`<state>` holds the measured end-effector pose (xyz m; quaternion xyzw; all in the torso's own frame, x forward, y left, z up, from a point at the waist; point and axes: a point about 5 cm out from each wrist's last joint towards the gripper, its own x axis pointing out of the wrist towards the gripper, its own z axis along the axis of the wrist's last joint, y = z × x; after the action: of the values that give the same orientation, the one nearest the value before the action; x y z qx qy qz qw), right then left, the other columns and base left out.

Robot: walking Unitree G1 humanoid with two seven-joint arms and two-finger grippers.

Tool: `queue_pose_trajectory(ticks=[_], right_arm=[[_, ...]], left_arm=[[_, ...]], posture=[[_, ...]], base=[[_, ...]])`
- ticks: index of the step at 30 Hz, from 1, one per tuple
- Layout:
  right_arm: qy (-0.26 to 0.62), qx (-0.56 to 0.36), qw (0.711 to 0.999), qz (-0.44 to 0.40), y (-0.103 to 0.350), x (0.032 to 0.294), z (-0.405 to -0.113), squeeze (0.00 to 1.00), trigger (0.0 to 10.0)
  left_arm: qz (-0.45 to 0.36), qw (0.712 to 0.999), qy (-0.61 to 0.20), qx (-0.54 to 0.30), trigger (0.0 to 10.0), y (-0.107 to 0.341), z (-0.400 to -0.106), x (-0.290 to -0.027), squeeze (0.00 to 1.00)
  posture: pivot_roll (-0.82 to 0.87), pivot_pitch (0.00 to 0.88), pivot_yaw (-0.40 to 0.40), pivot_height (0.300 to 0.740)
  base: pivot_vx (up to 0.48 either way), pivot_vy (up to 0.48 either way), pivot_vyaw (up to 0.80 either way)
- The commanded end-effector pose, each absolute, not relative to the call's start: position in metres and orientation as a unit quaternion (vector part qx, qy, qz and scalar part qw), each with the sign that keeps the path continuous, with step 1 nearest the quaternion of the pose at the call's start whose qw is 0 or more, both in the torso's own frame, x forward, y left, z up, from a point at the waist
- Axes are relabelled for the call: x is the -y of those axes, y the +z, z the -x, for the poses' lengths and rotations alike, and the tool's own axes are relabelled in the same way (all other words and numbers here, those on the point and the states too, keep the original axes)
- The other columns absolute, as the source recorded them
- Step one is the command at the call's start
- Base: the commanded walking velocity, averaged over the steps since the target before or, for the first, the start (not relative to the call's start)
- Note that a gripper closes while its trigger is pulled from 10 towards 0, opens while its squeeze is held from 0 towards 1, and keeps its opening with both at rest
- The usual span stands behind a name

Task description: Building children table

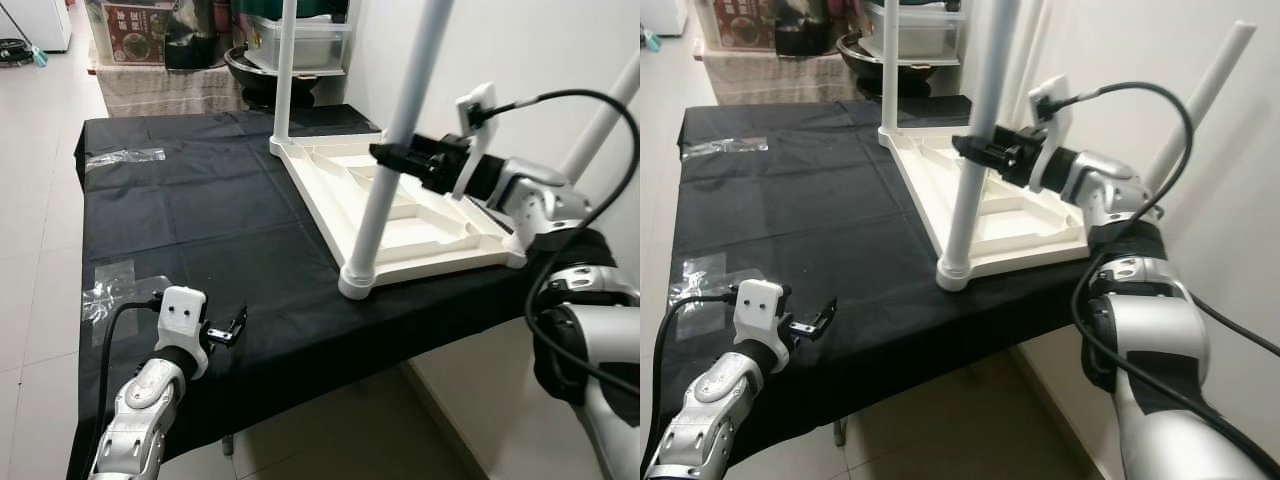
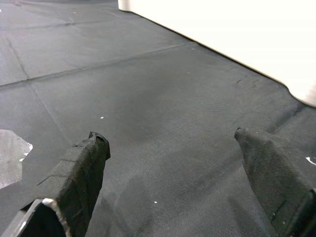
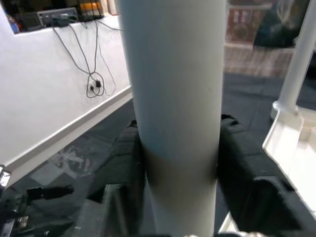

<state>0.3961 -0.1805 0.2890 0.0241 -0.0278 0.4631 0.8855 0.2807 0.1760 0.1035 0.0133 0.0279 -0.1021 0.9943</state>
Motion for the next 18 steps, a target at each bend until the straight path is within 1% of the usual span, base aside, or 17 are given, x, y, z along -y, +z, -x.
queue_pose_trajectory(ticks=[1,2,3,7,8,11,12,13,14,17,18], right_arm=[[0.462,-0.006,0.887,-0.029,0.273,0.174,-0.398,0.0,0.0],[0.455,-0.017,0.89,-0.025,0.268,0.17,-0.399,0.0,2.4],[0.454,-0.021,0.89,-0.026,0.264,0.166,-0.399,0.0,2.2],[0.454,-0.021,0.89,-0.026,0.264,0.166,-0.399,0.0,2.2],[0.452,-0.026,0.891,-0.033,0.26,0.163,-0.4,0.0,0.0],[0.437,-0.028,0.898,-0.042,0.257,0.161,-0.401,0.0,0.0],[0.385,-0.045,0.921,-0.043,0.25,0.162,-0.406,0.0,0.0],[0.346,-0.057,0.936,-0.04,0.245,0.164,-0.409,0.0,0.0],[0.184,-0.089,0.978,-0.048,0.23,0.18,-0.416,0.0,0.0],[0.184,-0.089,0.978,-0.048,0.23,0.18,-0.416,0.0,0.0],[0.019,-0.118,0.99,-0.071,0.212,0.202,-0.415,0.0,0.0]], left_arm=[[-0.019,0.994,-0.1,-0.03,10.0,0.102,-0.28,-0.178,0.0],[-0.019,0.994,-0.1,-0.03,10.0,0.102,-0.28,-0.177,0.0],[-0.019,0.994,-0.101,-0.03,10.0,0.102,-0.281,-0.177,0.0],[-0.019,0.994,-0.101,-0.03,10.0,0.102,-0.281,-0.177,0.0],[-0.018,0.994,-0.102,-0.029,10.0,0.102,-0.281,-0.176,0.0],[-0.018,0.994,-0.103,-0.029,10.0,0.103,-0.281,-0.175,0.0],[-0.017,0.994,-0.103,-0.029,10.0,0.103,-0.282,-0.175,0.0],[-0.017,0.994,-0.103,-0.029,10.0,0.103,-0.282,-0.174,0.0],[-0.016,0.994,-0.101,-0.029,10.0,0.102,-0.281,-0.175,0.0],[-0.016,0.994,-0.101,-0.029,10.0,0.102,-0.281,-0.175,0.0],[-0.016,0.995,-0.098,-0.03,10.0,0.101,-0.28,-0.176,0.0]], posture=[[0.07,0.0,-0.141,0.74],[0.07,0.0,-0.141,0.74],[0.07,0.0,-0.141,0.74],[0.07,0.0,-0.141,0.74],[0.06,0.0,-0.139,0.74],[0.06,0.0,-0.141,0.74],[0.06,0.0,-0.142,0.74],[0.06,0.0,-0.142,0.74],[0.06,0.0,-0.148,0.74],[0.06,0.0,-0.148,0.74],[0.06,0.0,-0.148,0.74]], base=[[0.0,0.0,0.0],[0.0,0.0,0.0],[0.0,0.0,0.0],[0.0,0.0,0.0],[0.0,0.0,0.0],[0.0,0.0,0.0],[0.0,0.0,0.0],[0.0,0.0,0.0],[0.0,0.0,0.0],[0.0,0.0,0.0],[0.0,0.0,0.0]])
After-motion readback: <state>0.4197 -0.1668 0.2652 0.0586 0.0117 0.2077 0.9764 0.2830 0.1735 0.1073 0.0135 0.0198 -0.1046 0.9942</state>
